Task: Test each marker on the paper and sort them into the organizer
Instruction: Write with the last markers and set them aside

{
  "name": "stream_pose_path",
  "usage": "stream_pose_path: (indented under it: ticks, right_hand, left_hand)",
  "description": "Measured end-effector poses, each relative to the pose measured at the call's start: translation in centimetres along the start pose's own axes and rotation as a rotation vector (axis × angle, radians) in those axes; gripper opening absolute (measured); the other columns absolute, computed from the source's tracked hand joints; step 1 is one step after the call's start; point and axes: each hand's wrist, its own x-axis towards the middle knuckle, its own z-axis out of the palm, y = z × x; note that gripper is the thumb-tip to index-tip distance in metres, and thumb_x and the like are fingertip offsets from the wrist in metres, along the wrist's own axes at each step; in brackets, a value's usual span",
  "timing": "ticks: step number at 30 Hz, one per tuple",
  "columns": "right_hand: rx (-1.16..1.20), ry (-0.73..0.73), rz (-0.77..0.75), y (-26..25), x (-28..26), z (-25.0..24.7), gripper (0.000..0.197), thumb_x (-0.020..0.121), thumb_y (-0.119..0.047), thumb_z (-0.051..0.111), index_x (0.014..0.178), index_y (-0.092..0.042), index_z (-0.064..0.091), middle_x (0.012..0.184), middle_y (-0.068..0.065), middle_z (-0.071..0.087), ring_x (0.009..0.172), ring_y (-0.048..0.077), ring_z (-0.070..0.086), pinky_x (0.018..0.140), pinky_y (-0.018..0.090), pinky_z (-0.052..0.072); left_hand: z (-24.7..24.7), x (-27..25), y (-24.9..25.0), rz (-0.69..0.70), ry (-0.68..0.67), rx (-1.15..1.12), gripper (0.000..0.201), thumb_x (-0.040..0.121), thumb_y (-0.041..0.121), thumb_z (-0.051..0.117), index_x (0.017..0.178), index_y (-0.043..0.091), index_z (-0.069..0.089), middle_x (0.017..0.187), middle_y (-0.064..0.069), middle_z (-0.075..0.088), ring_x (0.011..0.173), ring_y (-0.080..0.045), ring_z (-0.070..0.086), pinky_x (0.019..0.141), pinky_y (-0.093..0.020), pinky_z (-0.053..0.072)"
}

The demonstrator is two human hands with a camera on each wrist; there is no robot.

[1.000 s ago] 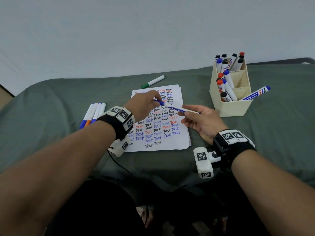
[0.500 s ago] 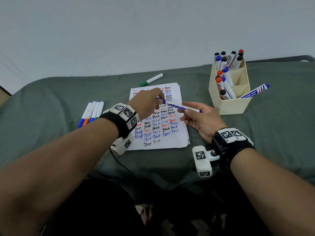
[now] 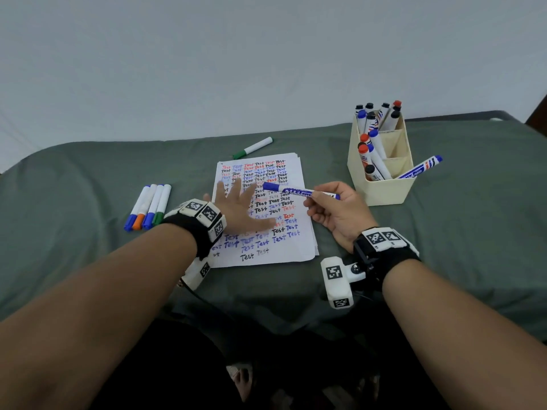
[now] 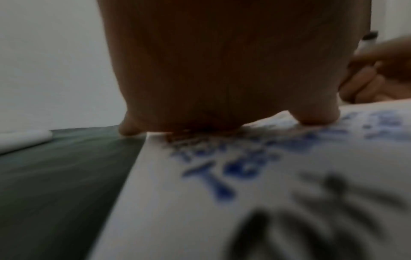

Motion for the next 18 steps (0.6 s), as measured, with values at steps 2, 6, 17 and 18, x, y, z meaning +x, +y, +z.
stream_pose_path:
  ticks: [2, 6, 17, 18]
  right_hand:
    - [0.012, 0.018, -0.006, -0.1, -0.1, 0.1, 0.009, 0.094, -0.004, 0.069, 0.100, -0.008, 0.064, 0.081, 0.017, 0.073, 0.064, 0.020, 0.065, 0.058, 0.024, 0.053]
    - [0.034, 0.044, -0.004, -0.4, -0.3, 0.2, 0.012, 0.091, -0.001, 0.071, 0.099, -0.009, 0.068, 0.077, 0.014, 0.071, 0.065, 0.020, 0.062, 0.059, 0.024, 0.053]
    - [-0.263, 0.035, -0.270, -6.6, -1.6, 3.2, 0.007, 0.093, -0.019, 0.072, 0.087, -0.022, 0.075, 0.068, -0.006, 0.063, 0.060, 0.013, 0.053, 0.057, 0.028, 0.050]
    - [-0.308, 0.047, -0.342, -8.0, -1.5, 3.4, 0.008, 0.094, -0.019, 0.072, 0.086, -0.021, 0.074, 0.068, -0.007, 0.062, 0.062, 0.012, 0.054, 0.059, 0.028, 0.050]
  left_hand:
    - [0.6, 0.2, -0.4, 0.019, -0.101, -0.011, 0.124, 0.051, 0.108, 0.021, 0.151, 0.049, -0.023, 0.161, 0.003, -0.034, 0.148, -0.039, -0.027, 0.115, -0.066, -0.007]
    - [0.7, 0.7, -0.5, 0.003, -0.145, -0.049, 0.137, 0.032, 0.113, 0.017, 0.148, 0.052, -0.025, 0.160, 0.004, -0.037, 0.146, -0.041, -0.032, 0.116, -0.065, -0.009]
    - [0.6, 1.1, -0.6, -0.003, -0.174, -0.071, 0.141, 0.026, 0.115, 0.020, 0.145, 0.056, -0.027, 0.160, 0.005, -0.037, 0.147, -0.040, -0.030, 0.119, -0.063, -0.008]
    - [0.5, 1.1, -0.6, -0.001, -0.178, -0.072, 0.141, 0.026, 0.115, 0.020, 0.145, 0.056, -0.027, 0.160, 0.005, -0.037, 0.147, -0.040, -0.030, 0.119, -0.063, -0.008]
